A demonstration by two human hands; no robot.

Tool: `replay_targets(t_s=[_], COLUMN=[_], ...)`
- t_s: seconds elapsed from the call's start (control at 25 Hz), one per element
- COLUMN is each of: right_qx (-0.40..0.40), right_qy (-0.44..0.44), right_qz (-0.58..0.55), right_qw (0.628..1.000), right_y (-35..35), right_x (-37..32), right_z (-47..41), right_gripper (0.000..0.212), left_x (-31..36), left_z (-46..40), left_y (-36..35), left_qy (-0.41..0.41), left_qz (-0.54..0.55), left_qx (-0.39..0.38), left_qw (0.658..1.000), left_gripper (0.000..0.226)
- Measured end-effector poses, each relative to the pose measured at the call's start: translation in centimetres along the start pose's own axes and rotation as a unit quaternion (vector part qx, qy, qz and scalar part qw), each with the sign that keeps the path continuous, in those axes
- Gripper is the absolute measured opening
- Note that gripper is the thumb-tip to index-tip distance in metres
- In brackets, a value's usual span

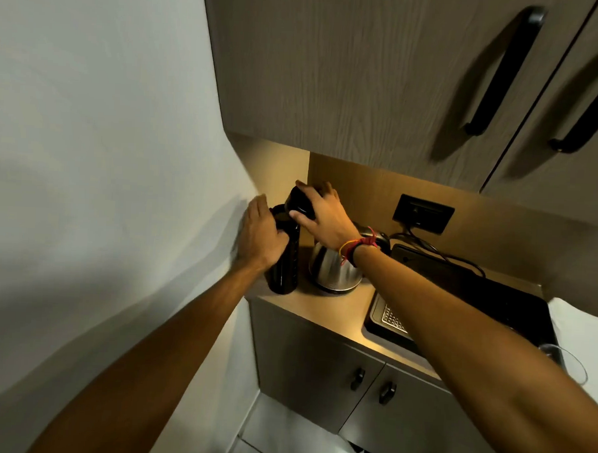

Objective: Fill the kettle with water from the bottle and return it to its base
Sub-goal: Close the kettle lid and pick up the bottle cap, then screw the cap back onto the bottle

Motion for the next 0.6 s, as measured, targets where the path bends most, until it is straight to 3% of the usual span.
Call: replay_targets(t_s=[0.12, 0.24, 0.36, 0.6], right_qx=[-0.076, -0.078, -0.086, -0.053], right_qy=[0.015, 0.034, 0.069, 0.054], right_qz=[0.053, 0.065, 0.116, 0.121], right_qw=[0.996, 0.994, 0.987, 0.990], right_y=[-0.9, -1.1, -1.3, -2.1], right_x=[-1.1, -1.9, -2.8, -3.2], right_z=[-1.2, -1.8, -2.4, -1.7], right_gripper=[0.067, 0.067, 0.066, 0.066], left_x=[-2.1, -2.7, -2.8, -3.1], left_z=[0.2, 0.2, 0.0, -0.4], left_y=[0.2, 0.9, 1.2, 0.8], left_qy=[0.068, 0.108, 0.080, 0.050], left_qz=[0.081, 0.080, 0.053, 0.036], left_qx=[-0.098, -0.171, -0.184, -0.166], left_qw=[0.990, 0.976, 0.978, 0.984], left_gripper=[0.051, 0.057, 0.051, 0.033])
Point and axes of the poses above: each hand's wrist, its own z-axis away from the middle knuckle, its own y-axis out of the back of the hand, x = y × z, the point moved 1 cm from there along -z, towards the middle knuckle, and after that the axes turned 9 degrees about z, right-handed, at the moved point
